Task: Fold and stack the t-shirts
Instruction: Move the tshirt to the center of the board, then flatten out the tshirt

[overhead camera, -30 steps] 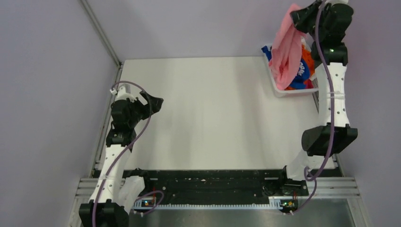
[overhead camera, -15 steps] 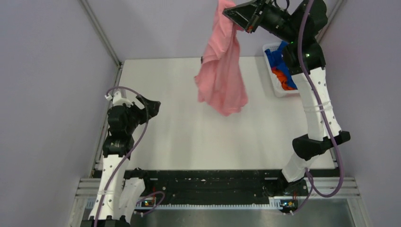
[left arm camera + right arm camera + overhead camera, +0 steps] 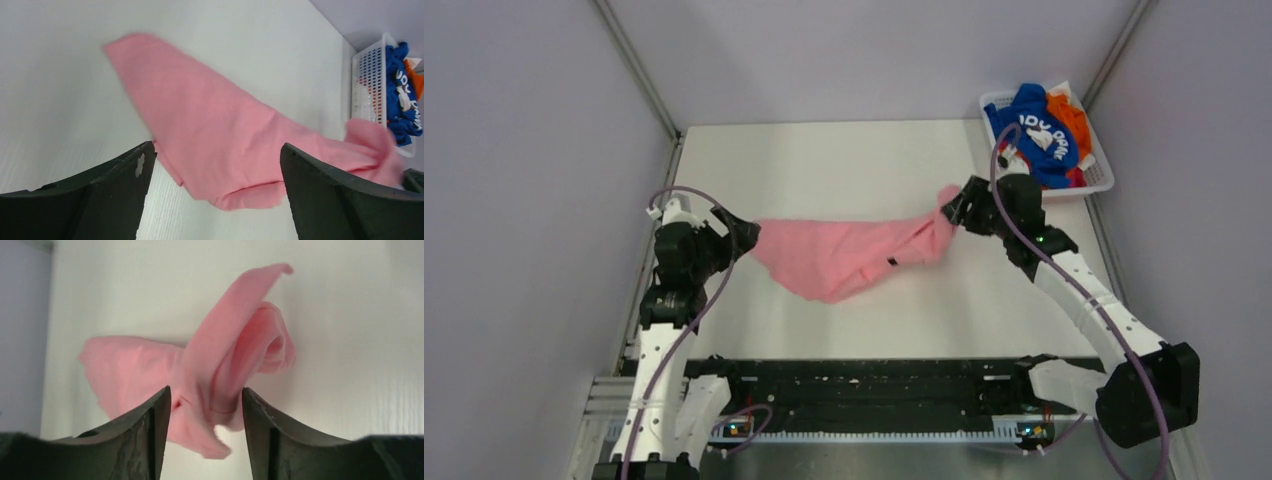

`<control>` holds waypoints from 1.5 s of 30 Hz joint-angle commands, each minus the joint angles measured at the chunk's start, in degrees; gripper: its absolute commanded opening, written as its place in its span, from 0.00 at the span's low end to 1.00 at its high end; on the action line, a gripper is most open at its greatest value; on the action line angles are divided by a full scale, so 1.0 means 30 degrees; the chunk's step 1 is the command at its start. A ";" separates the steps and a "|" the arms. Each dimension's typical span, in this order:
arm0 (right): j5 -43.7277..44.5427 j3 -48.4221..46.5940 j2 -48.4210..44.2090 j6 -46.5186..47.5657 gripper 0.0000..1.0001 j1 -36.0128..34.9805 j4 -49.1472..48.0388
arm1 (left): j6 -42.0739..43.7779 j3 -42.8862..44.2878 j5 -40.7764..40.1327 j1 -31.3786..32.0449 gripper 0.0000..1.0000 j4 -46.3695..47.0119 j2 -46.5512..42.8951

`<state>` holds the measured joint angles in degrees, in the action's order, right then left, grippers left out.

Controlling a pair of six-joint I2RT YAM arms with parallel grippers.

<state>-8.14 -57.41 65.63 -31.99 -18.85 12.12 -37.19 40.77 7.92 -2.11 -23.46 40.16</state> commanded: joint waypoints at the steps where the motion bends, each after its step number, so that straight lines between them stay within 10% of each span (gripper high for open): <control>1: 0.6457 0.4158 -0.0881 -0.2085 0.67 0.1577 0.1090 | -0.0322 -0.0278 0.0380 0.0052 0.99 -0.0573 0.1095; 6: 0.8847 0.4493 -0.2322 -0.1905 0.98 0.1691 0.2568 | -0.0291 -0.1291 0.0953 0.0215 0.99 -0.2228 0.1827; 15: 0.7934 0.6128 -0.2908 -0.1818 0.99 0.1711 0.1480 | -0.1701 -0.3211 -0.1311 0.3866 0.98 -0.1709 0.3427; 25: 0.4632 0.4374 0.1236 0.2247 0.96 0.1633 -0.2247 | -0.2693 0.1066 -0.6328 0.3287 0.91 0.0859 1.1357; 40: 0.7756 -0.0856 0.8919 0.4409 0.91 0.0003 -0.1588 | -0.1652 0.7769 -0.3926 0.2135 0.80 0.0829 2.1000; 45: 0.7360 -0.0533 0.9677 0.4335 0.91 0.0007 -0.2442 | -0.1656 0.9156 -0.2750 0.2139 0.60 0.0600 2.3200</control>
<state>12.75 -57.87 93.10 -19.49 -18.63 7.29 -42.76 66.46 -4.99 4.40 -22.20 104.55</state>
